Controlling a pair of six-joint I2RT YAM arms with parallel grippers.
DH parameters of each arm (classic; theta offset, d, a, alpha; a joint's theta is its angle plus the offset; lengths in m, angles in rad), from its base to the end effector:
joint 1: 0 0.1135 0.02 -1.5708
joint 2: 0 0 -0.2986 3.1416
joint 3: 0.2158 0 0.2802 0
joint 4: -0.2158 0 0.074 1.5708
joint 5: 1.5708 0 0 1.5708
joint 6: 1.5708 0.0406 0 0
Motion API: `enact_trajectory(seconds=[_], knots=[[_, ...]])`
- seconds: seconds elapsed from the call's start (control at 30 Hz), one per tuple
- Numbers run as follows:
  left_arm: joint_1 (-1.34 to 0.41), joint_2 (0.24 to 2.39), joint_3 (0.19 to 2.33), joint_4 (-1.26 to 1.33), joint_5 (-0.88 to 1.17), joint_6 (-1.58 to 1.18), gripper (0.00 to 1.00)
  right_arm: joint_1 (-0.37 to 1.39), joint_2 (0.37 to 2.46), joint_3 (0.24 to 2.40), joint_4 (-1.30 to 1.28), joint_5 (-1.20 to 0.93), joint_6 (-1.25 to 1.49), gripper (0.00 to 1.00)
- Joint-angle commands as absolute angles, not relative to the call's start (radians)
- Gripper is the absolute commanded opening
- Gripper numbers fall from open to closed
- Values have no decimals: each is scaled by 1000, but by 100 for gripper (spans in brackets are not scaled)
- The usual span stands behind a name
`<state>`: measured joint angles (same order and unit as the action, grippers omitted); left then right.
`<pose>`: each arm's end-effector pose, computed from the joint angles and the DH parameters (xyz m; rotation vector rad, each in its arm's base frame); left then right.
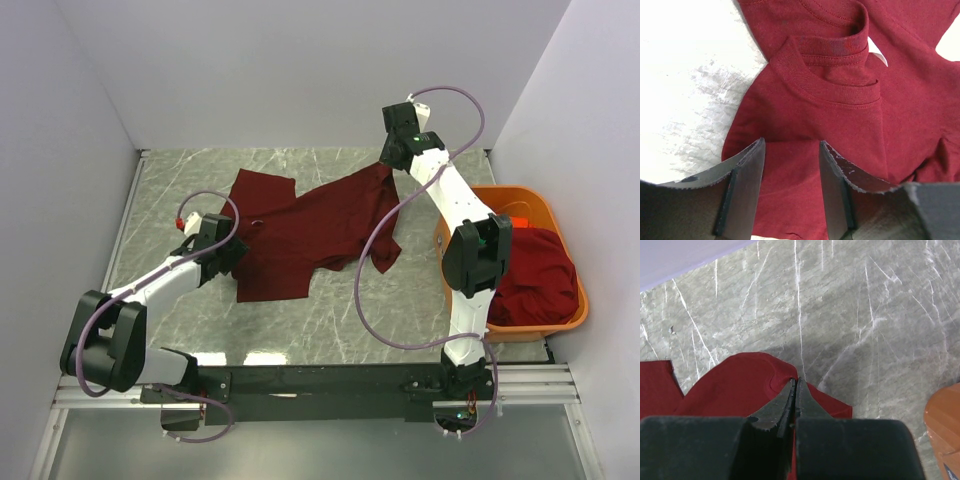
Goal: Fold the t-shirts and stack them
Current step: Flatten the tshirt out
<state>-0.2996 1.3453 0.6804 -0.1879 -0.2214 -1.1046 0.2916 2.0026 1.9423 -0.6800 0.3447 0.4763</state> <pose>0.2705 -0.0742 0.1973 -1.0450 2.1959 -0.3827 0.4873 0.1319 0.3524 0.3798 2.2264 0.0084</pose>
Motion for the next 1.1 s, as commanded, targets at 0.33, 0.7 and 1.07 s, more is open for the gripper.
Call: enact_trajectory(seconds=[0.33,0.7,1.07], knots=[[-295,1377,681,-189,-172,-1127,50,287,2029,1957,-644,345,468,0],[-221,1355,735,-224,-127,-1082,1,262,2083,2049,-663,359,459,0],[64,1019,822,-457,-144,-954,1,190,2206,2226,-631,356,459,0]])
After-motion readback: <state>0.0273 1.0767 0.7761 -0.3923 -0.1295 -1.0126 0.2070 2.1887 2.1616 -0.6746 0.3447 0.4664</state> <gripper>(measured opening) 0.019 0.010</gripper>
